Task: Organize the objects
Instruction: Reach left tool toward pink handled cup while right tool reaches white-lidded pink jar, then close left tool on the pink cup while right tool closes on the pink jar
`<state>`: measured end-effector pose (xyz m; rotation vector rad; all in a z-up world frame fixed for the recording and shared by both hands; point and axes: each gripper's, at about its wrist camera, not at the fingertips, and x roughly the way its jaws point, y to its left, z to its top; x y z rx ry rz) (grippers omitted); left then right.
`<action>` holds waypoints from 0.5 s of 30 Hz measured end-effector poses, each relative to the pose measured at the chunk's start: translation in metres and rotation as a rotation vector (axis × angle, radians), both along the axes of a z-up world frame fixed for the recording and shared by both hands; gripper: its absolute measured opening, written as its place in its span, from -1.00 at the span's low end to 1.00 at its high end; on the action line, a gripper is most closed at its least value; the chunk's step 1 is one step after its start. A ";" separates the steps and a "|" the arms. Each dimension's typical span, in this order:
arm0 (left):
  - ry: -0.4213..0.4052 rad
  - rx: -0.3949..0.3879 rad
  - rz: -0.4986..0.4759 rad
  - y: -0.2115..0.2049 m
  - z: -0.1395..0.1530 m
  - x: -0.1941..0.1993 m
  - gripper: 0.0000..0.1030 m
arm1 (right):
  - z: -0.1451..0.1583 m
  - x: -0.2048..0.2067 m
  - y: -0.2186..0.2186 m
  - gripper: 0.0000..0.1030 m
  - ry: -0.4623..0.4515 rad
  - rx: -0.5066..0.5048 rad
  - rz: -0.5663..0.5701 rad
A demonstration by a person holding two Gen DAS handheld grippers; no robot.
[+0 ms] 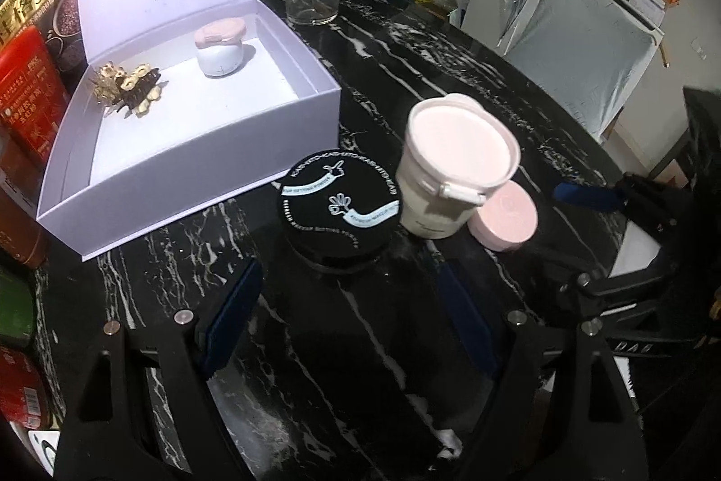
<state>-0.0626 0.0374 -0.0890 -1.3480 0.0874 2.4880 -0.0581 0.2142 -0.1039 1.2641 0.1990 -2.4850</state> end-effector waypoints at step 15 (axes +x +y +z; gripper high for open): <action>0.061 -0.012 -0.079 0.021 0.016 -0.011 0.55 | -0.013 -0.015 0.001 0.40 0.004 -0.041 -0.003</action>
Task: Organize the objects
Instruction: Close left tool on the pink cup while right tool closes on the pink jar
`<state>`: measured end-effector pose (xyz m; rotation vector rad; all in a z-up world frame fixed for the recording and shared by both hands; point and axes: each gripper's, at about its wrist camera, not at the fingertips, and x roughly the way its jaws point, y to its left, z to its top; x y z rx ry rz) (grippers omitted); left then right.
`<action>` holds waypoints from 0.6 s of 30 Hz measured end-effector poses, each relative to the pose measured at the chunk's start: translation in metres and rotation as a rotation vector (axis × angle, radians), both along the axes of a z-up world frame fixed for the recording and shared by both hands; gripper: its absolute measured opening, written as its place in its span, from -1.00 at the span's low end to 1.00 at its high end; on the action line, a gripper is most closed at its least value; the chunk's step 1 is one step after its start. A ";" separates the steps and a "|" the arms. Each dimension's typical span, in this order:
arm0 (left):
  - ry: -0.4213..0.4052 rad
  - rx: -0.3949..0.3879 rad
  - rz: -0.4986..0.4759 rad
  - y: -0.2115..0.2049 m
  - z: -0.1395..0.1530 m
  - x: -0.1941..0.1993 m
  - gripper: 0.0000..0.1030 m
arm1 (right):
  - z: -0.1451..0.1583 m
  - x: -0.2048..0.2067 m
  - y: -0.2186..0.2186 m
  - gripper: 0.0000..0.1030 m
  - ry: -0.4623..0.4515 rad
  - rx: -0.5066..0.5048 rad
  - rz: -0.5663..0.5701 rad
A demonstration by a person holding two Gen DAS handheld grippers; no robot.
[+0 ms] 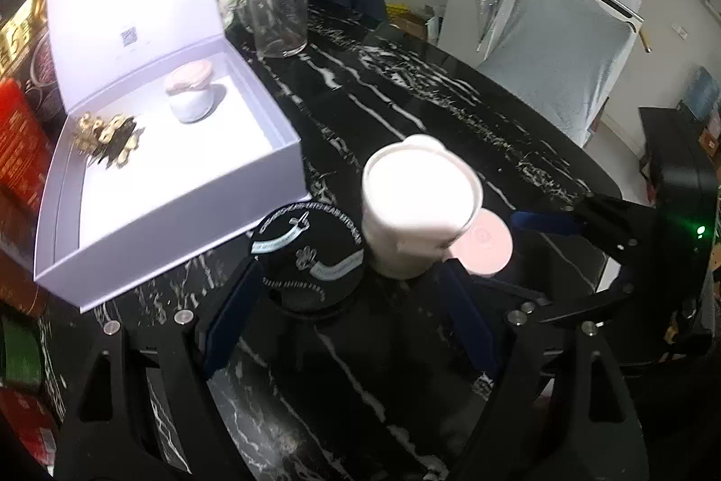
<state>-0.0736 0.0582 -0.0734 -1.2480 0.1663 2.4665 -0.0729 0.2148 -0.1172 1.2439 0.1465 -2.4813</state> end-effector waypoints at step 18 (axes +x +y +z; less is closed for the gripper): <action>-0.029 0.063 -0.064 0.029 -0.003 -0.026 0.55 | 0.000 -0.016 0.026 0.14 0.026 -0.015 -0.024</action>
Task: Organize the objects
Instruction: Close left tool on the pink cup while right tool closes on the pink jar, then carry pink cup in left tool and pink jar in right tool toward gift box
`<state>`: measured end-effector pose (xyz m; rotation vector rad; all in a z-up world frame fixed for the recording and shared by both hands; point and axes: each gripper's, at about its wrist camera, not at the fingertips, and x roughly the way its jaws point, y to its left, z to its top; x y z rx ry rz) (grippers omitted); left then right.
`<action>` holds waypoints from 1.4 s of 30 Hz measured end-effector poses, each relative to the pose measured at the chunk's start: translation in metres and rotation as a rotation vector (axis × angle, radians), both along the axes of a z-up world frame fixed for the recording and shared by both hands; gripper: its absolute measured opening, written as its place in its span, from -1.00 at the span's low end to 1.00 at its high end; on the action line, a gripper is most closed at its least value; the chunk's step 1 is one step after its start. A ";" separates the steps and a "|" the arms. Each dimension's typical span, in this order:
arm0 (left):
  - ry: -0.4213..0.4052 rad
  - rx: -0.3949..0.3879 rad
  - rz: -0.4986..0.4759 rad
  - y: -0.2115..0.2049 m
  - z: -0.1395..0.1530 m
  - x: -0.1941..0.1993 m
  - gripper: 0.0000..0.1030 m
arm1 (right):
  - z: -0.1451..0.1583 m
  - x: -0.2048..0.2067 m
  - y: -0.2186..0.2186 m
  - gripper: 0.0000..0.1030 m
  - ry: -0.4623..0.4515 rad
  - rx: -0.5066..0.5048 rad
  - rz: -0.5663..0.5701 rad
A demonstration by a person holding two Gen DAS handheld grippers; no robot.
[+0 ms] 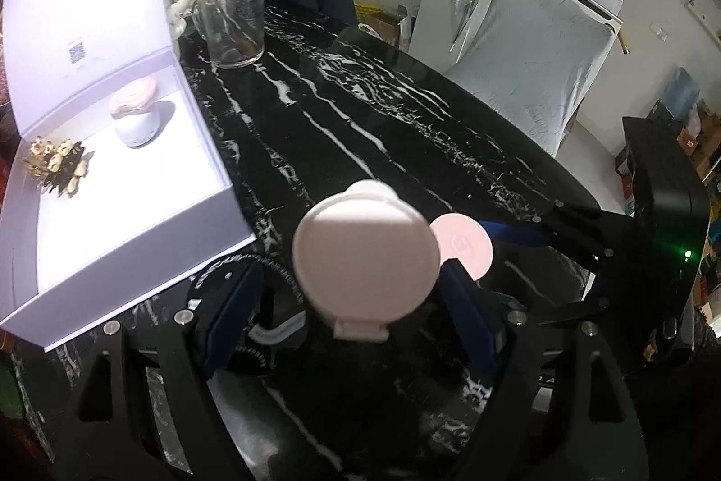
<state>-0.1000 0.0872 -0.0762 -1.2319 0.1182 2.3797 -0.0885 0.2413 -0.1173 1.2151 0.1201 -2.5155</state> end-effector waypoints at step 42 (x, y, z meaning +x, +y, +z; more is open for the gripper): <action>0.016 0.031 0.003 -0.008 0.009 -0.007 0.11 | 0.004 -0.012 0.012 0.02 0.009 -0.004 -0.081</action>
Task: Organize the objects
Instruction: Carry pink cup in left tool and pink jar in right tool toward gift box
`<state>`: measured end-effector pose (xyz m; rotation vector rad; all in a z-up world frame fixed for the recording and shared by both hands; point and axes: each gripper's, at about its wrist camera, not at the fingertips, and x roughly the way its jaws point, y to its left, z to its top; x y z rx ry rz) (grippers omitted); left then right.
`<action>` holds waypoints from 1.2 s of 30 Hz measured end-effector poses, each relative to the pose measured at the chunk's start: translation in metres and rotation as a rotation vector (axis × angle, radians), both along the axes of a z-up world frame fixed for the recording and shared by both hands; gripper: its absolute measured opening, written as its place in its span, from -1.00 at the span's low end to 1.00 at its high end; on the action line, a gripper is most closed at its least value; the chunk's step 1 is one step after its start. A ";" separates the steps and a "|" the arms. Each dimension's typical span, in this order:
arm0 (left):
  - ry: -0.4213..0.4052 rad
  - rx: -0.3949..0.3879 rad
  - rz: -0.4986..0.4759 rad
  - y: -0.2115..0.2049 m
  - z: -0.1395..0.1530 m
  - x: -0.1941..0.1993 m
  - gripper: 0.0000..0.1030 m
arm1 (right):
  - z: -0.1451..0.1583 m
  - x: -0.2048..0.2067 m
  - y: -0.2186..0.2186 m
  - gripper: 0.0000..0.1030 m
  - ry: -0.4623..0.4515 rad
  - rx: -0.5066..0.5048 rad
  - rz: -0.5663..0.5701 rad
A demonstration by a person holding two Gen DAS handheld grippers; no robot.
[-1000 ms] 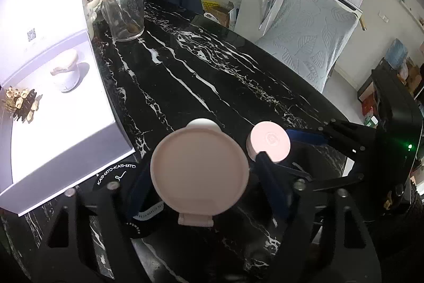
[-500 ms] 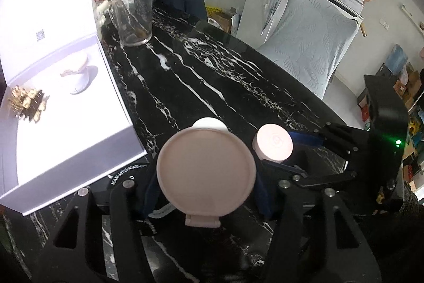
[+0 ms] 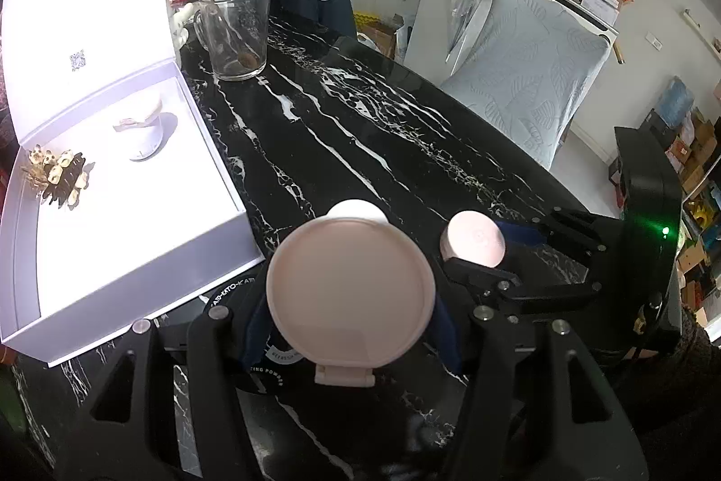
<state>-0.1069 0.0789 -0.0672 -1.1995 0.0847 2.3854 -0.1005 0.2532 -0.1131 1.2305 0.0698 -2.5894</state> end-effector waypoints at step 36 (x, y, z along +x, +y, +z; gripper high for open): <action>0.056 -0.020 0.187 -0.074 0.027 0.003 0.11 | 0.064 -0.014 -0.084 0.02 0.149 0.071 0.190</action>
